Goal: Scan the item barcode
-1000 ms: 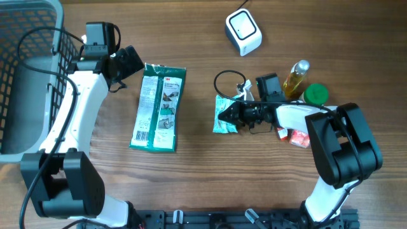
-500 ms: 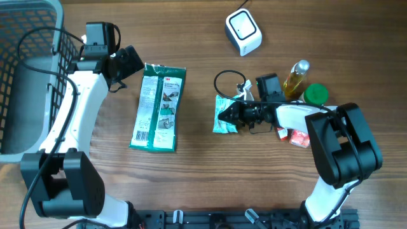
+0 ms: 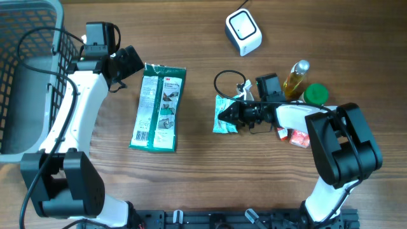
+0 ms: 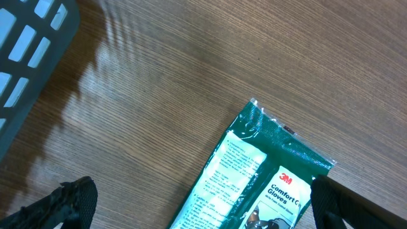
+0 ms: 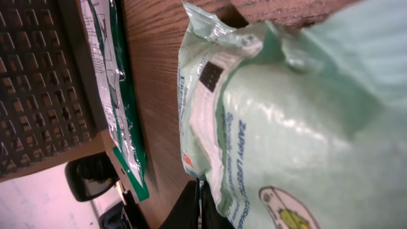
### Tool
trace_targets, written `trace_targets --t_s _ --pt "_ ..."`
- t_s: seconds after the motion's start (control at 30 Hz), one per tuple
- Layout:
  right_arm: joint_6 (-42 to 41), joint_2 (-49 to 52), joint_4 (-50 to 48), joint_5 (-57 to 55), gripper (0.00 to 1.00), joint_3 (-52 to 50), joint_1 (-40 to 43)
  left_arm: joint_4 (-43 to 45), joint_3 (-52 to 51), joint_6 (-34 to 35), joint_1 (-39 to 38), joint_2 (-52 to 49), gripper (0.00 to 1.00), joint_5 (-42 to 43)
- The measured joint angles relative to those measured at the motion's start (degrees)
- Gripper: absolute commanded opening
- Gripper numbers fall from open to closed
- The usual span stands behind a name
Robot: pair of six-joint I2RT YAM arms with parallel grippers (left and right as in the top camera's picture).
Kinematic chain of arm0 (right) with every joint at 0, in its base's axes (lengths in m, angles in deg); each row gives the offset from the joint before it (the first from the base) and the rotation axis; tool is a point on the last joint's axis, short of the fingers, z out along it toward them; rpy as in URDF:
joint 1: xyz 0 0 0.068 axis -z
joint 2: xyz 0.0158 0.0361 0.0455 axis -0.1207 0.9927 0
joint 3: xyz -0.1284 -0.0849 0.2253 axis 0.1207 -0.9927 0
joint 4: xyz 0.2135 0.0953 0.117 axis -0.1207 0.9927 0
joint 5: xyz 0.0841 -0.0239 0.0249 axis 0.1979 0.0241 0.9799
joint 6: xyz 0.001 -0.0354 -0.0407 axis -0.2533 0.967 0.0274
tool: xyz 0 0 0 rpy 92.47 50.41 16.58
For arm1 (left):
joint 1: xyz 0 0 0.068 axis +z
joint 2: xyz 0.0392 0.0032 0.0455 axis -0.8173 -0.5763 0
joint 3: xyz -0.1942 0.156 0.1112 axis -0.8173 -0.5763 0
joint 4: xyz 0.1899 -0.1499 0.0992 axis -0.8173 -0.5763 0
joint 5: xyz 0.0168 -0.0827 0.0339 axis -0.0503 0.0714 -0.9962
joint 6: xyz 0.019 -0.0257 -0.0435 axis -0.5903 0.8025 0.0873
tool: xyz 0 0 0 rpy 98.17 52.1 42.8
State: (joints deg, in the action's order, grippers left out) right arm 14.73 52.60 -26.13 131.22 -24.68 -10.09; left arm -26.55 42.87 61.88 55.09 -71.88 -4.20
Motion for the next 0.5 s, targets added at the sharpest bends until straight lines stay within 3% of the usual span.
trace_targets --t_s 0.5 --pt "0.0 0.0 0.0 0.0 0.04 0.0 0.0 0.0 0.0 0.0 0.0 0.0 1.00 0.0"
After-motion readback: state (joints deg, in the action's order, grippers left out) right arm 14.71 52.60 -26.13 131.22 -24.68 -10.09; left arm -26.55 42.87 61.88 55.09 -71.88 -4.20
